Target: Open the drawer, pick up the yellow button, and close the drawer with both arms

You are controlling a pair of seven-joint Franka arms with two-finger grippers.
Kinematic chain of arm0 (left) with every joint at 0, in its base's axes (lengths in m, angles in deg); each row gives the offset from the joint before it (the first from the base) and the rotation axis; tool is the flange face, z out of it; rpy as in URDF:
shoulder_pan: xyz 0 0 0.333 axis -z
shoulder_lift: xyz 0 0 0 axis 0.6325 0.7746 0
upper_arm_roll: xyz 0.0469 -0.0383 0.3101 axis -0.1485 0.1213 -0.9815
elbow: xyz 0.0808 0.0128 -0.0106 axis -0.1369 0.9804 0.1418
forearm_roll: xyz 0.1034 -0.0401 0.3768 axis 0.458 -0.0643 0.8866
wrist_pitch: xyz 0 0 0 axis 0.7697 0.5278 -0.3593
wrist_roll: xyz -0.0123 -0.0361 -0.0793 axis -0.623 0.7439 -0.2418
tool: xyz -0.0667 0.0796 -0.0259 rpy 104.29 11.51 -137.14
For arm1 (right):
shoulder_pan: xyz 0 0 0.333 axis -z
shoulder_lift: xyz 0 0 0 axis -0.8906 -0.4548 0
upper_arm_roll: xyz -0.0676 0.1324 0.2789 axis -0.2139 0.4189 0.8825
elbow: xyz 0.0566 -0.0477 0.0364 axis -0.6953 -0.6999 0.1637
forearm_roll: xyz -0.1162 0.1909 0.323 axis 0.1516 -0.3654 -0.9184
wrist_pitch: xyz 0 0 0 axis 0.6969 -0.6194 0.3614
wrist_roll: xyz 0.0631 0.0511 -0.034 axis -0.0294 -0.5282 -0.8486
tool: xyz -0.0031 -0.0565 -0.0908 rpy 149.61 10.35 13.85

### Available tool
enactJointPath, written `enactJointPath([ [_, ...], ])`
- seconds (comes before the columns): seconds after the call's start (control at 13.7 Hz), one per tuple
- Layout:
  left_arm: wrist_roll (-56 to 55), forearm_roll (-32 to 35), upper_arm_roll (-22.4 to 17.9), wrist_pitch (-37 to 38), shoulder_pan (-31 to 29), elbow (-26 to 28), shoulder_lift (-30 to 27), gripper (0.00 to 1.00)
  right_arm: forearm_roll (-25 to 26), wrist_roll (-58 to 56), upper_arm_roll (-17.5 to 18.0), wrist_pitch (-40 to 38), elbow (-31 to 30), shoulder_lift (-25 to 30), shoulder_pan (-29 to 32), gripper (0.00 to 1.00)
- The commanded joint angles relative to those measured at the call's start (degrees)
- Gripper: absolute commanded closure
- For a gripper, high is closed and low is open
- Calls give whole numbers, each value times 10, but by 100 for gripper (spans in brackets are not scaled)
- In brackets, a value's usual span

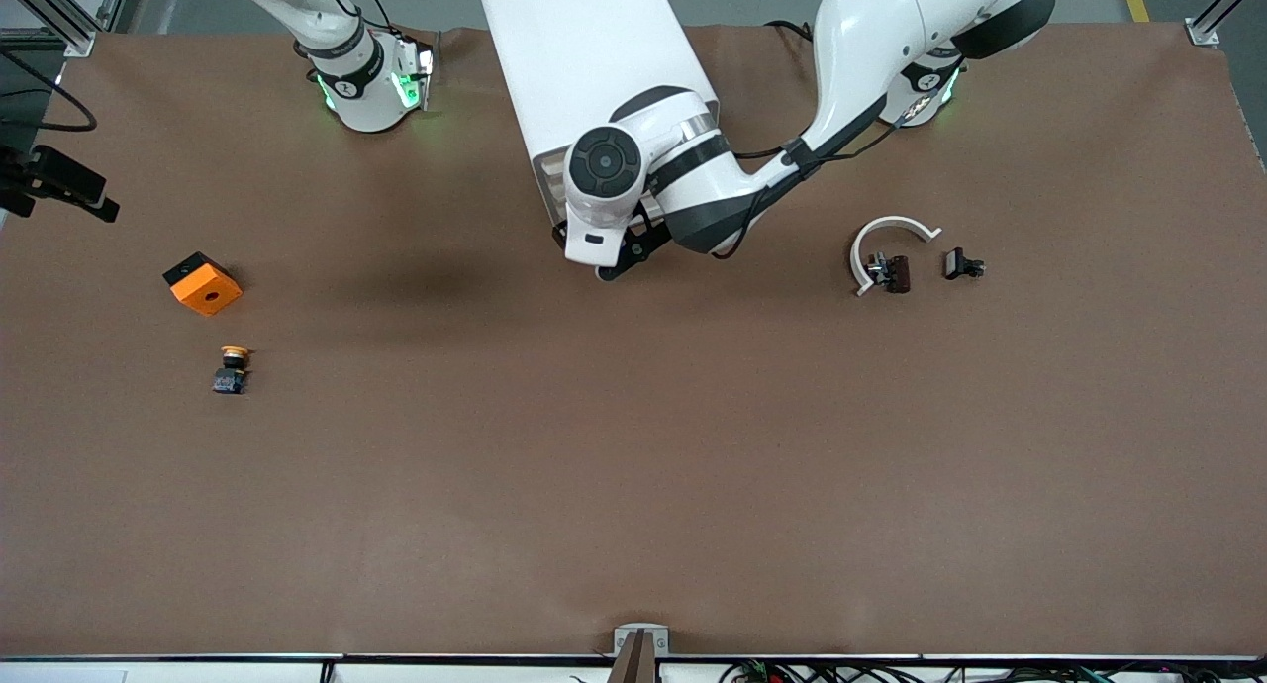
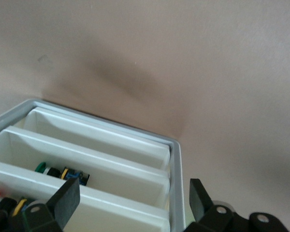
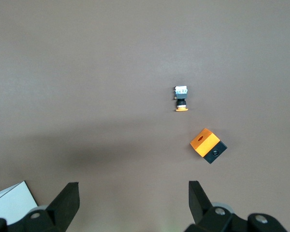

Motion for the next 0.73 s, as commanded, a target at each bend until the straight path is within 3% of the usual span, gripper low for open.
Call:
enactJointPath([
  [0.0, 18, 9, 6, 2, -19, 1, -7, 0, -3, -15, 7, 14, -28, 33, -1, 0],
  [0.66, 80, 23, 5, 5, -92, 6, -6, 0, -6, -18, 7, -1, -28, 45, -17, 0],
])
